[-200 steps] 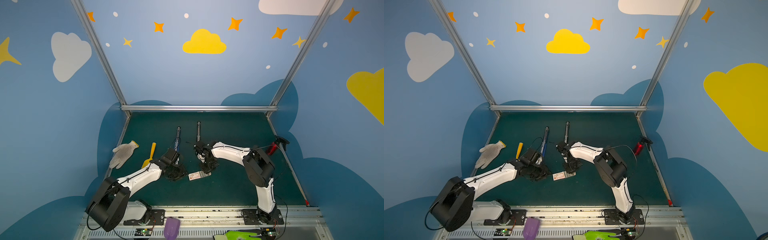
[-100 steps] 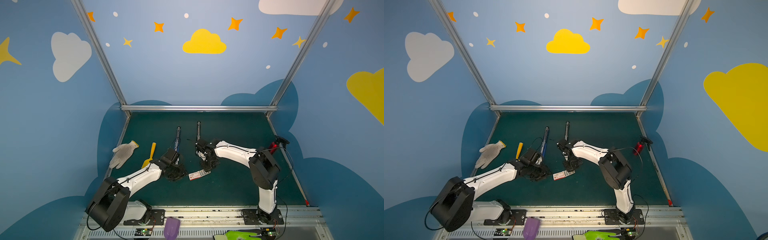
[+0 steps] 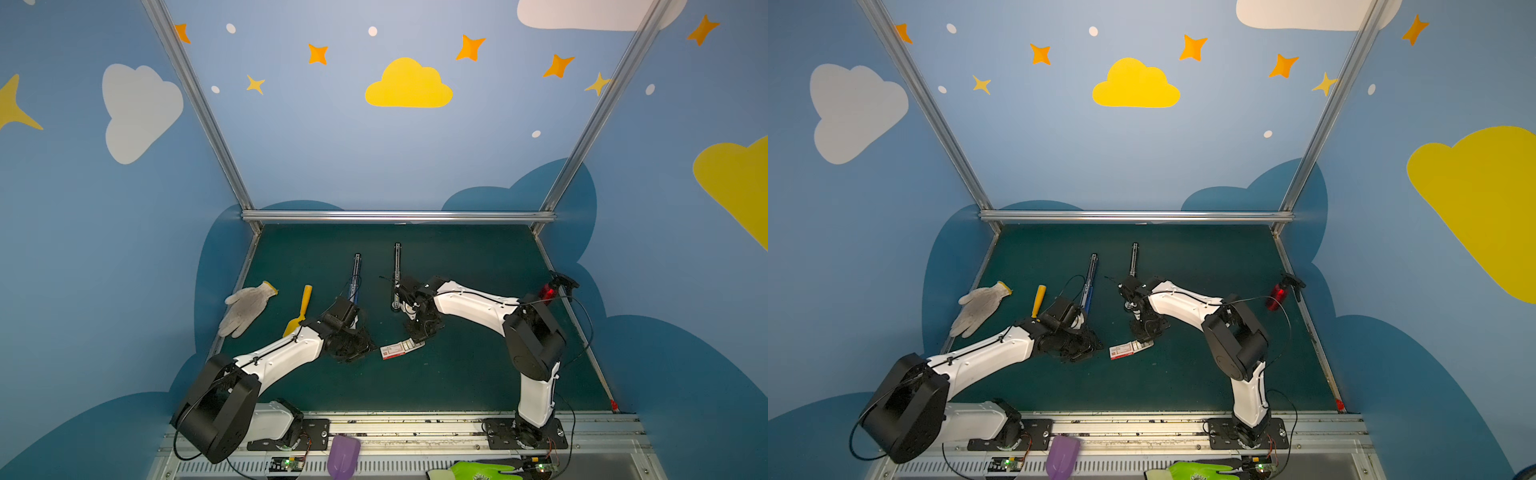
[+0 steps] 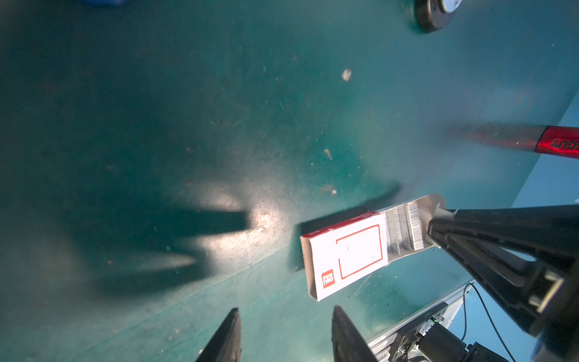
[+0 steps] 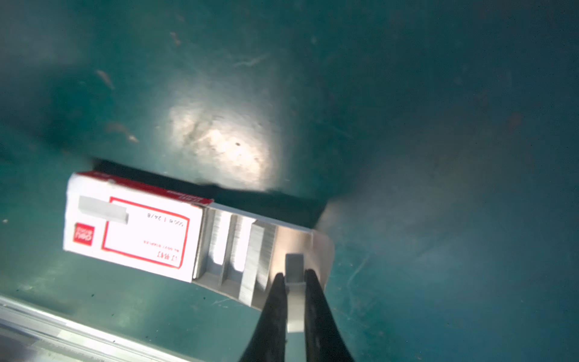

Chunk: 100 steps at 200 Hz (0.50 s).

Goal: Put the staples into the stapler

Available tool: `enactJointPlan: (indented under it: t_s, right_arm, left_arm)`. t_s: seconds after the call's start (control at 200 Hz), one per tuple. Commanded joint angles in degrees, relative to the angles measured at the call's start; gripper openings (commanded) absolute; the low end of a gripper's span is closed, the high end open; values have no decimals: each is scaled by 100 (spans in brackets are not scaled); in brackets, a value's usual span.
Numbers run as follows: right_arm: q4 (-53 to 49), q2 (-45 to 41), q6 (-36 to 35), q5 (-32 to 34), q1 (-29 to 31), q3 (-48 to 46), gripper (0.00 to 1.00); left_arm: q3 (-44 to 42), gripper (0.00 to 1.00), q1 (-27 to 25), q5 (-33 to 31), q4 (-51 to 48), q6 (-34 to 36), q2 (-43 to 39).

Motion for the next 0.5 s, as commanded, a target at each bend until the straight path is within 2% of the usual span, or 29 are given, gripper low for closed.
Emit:
enactJointPlan:
  t_s: [0.0, 0.215, 0.381, 0.496]
  right_arm:
    - [82, -241, 394, 471, -34, -62, 13]
    - [436, -428, 732, 499, -41, -332, 14]
    - [505, -377, 679, 281, -50, -331, 22]
    - [544, -338, 633, 198, -50, -348, 24]
  left_arm:
    - [1, 47, -9, 3, 47, 11, 56]
    - [0, 47, -14, -23, -11, 31, 22]
    - [-12, 47, -11, -6, 12, 32, 27]
    - [1, 47, -13, 5, 23, 34, 38]
